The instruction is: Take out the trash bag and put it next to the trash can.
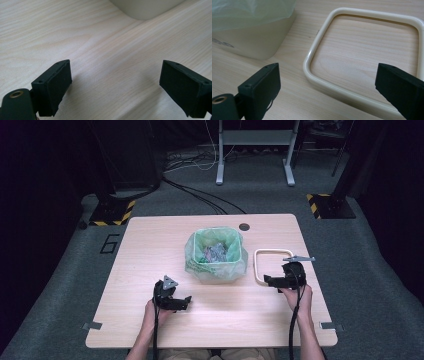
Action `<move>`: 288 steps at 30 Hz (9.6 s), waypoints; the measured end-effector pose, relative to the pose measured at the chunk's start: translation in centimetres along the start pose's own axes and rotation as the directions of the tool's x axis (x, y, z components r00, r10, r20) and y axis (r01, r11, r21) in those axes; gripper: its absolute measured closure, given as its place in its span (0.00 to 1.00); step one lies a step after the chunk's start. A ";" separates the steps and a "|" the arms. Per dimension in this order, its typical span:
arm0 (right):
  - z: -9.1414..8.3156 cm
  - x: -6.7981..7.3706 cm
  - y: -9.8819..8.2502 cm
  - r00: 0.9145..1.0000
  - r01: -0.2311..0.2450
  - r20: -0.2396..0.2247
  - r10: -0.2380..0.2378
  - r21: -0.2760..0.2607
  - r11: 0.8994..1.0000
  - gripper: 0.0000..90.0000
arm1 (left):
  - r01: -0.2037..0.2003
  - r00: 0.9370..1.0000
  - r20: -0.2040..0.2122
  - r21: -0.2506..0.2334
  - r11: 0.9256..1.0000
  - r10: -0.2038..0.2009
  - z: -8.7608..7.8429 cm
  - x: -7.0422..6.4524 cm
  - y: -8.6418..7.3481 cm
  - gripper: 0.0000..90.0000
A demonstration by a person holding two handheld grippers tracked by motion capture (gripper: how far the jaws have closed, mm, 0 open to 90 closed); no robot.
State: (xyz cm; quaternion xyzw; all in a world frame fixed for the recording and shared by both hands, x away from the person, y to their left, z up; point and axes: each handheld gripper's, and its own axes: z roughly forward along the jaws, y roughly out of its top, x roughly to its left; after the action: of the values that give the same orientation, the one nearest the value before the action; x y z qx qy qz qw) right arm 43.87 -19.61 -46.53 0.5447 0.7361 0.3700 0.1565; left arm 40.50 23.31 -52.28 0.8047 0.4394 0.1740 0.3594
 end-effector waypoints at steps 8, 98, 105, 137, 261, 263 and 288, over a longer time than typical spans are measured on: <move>-0.3 2.1 0.6 0.997 0.075 -0.033 -0.076 -0.015 0.997 0.11 | 0.023 0.998 0.061 -0.062 0.998 -0.019 -1.5 0.3 1.6 0.11; -1.7 8.7 11.1 0.941 0.321 -0.049 -0.334 -0.182 0.929 1.00 | 0.031 0.989 0.150 -0.257 0.966 0.008 -3.6 3.1 14.2 1.00; -0.8 8.4 12.2 0.948 0.297 -0.066 -0.311 -0.169 0.940 1.00 | 0.065 0.981 0.195 -0.208 0.976 -0.024 -3.1 4.0 15.5 1.00; 4.9 10.0 18.2 0.962 0.265 -0.068 -0.266 -0.018 0.964 0.99 | 0.072 0.990 0.130 -0.070 0.995 -0.062 0.8 5.4 21.6 0.99; 6.3 11.5 16.7 0.912 0.152 -0.367 -0.184 -0.116 0.982 0.98 | 0.086 0.922 0.387 -0.222 0.971 0.006 -1.1 1.9 24.6 0.63; 5.8 11.3 17.0 0.914 0.130 -0.368 -0.168 -0.126 0.983 0.98 | 0.077 0.924 0.381 -0.224 0.971 0.014 -1.9 2.0 24.6 0.53; 1.9 15.3 19.3 0.962 0.116 -0.219 -0.165 -0.221 0.968 0.98 | 0.011 0.952 0.299 -0.234 0.972 0.061 -0.3 1.8 19.8 0.00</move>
State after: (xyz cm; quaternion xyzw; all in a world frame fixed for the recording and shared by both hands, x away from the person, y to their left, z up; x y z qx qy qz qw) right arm 52.85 -2.29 -31.31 0.4238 0.7442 0.4942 0.1493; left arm 52.85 17.91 -37.60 0.7797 0.3452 0.1030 0.5122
